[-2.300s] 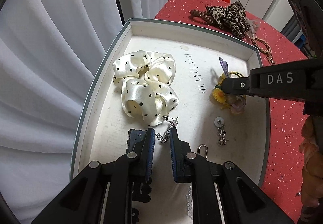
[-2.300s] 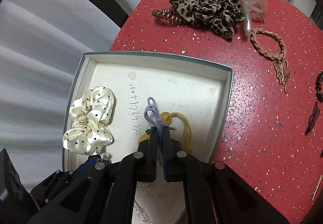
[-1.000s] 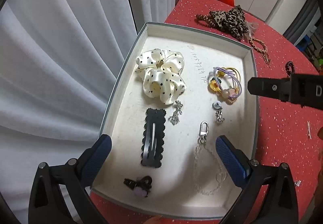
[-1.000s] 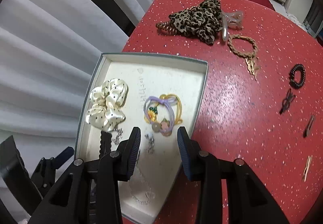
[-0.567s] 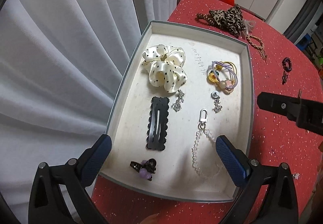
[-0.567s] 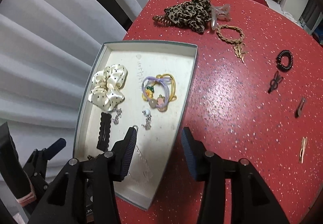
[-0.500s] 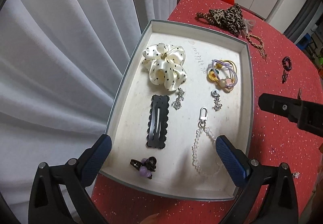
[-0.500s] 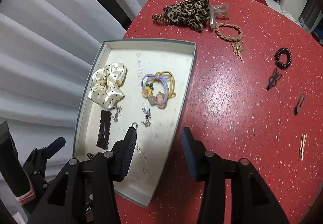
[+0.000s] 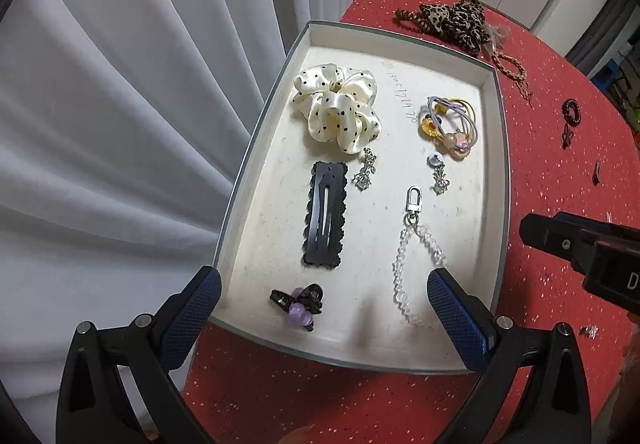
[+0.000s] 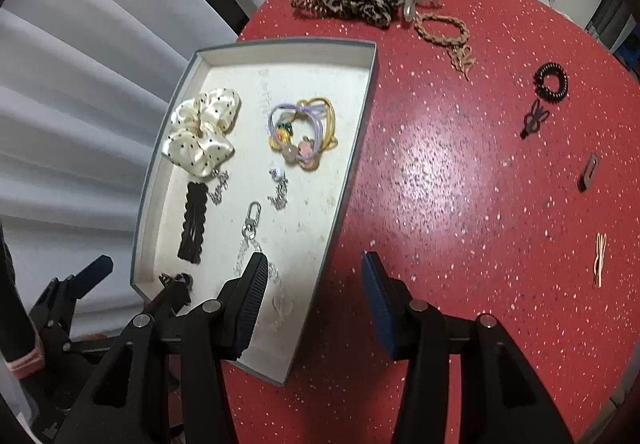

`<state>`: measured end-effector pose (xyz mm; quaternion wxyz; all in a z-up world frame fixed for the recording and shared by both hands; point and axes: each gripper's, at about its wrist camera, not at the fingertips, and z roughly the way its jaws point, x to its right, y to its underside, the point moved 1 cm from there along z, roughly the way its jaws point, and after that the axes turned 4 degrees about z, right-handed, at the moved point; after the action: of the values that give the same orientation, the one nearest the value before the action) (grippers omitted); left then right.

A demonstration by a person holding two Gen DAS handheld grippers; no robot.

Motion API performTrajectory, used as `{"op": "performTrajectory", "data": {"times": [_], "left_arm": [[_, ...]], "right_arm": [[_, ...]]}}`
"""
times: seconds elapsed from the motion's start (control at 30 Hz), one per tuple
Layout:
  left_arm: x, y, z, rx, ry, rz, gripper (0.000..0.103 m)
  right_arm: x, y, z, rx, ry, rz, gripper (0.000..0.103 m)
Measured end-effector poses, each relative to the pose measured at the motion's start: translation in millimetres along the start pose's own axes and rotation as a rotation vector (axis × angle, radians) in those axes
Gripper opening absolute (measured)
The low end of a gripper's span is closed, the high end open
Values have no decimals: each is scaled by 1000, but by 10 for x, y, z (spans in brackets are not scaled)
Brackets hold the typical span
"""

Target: Organize jewelry

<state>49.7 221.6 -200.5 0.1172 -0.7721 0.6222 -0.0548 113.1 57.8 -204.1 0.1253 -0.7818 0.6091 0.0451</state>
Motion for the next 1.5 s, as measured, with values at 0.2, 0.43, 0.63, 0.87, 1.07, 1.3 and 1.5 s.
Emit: {"op": "performTrajectory", "data": {"times": [0.2, 0.43, 0.63, 0.87, 1.07, 1.3, 1.5], "left_arm": [[-25, 56, -108, 15, 22, 7, 103], [-50, 91, -197, 25, 14, 9, 103], [-57, 115, -263, 31, 13, 16, 103], [-28, 171, -309, 17, 32, 24, 103], [-3, 220, -367, 14, 39, 21, 103], [-16, 250, -413, 18, 16, 11, 103], [-29, 281, -465, 26, 6, 9, 103]], "right_arm": [[-19, 119, -48, -4, 26, -14, 53], [-46, 163, -113, -1, 28, -16, 59], [-82, 203, -137, -3, 26, -19, 59], [-74, 256, -194, 0, 30, -13, 59], [-78, 294, -254, 8, 37, -16, 59], [-164, 303, -363, 37, 51, -54, 71], [-220, 302, -445, 58, 56, -75, 80]]}}
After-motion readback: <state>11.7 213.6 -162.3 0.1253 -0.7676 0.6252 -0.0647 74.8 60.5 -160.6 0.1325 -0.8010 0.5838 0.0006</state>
